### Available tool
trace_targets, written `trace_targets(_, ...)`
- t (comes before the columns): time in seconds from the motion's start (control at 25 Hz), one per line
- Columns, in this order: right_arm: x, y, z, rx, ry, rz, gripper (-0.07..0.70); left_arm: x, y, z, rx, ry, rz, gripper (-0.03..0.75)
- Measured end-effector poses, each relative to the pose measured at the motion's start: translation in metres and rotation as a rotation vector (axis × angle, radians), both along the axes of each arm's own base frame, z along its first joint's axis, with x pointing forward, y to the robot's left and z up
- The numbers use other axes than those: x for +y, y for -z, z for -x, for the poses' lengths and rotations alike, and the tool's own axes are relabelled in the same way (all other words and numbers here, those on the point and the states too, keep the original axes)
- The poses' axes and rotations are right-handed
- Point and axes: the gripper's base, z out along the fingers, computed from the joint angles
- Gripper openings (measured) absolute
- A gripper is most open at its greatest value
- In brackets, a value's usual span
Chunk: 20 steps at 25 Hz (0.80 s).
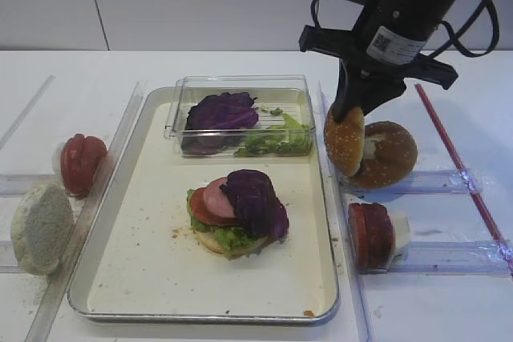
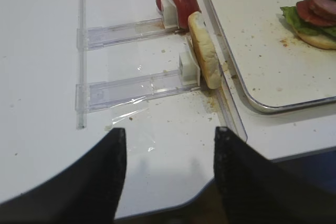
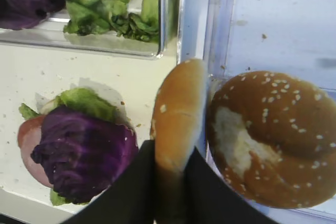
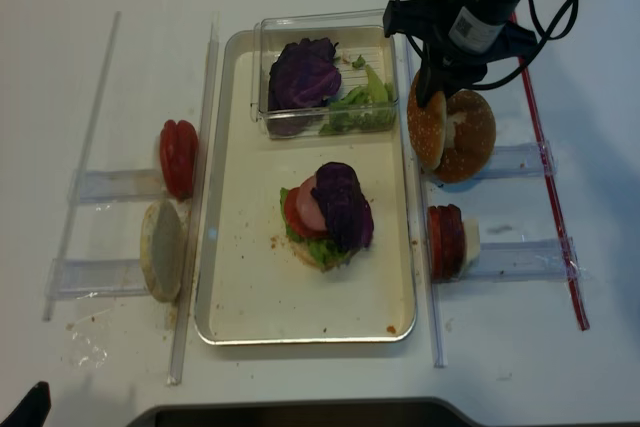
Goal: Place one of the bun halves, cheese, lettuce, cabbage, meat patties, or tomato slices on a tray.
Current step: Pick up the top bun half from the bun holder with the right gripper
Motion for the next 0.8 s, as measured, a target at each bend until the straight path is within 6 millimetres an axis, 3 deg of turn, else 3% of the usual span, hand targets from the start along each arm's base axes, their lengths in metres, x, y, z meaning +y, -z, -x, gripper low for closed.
trace_targets(0.8, 0.015, -0.029, -0.002, -0.039, -0.014, -0.184, 0.147, 0.000, 0.000, 0.000, 0.000, 0.000, 0.000, 0.358)
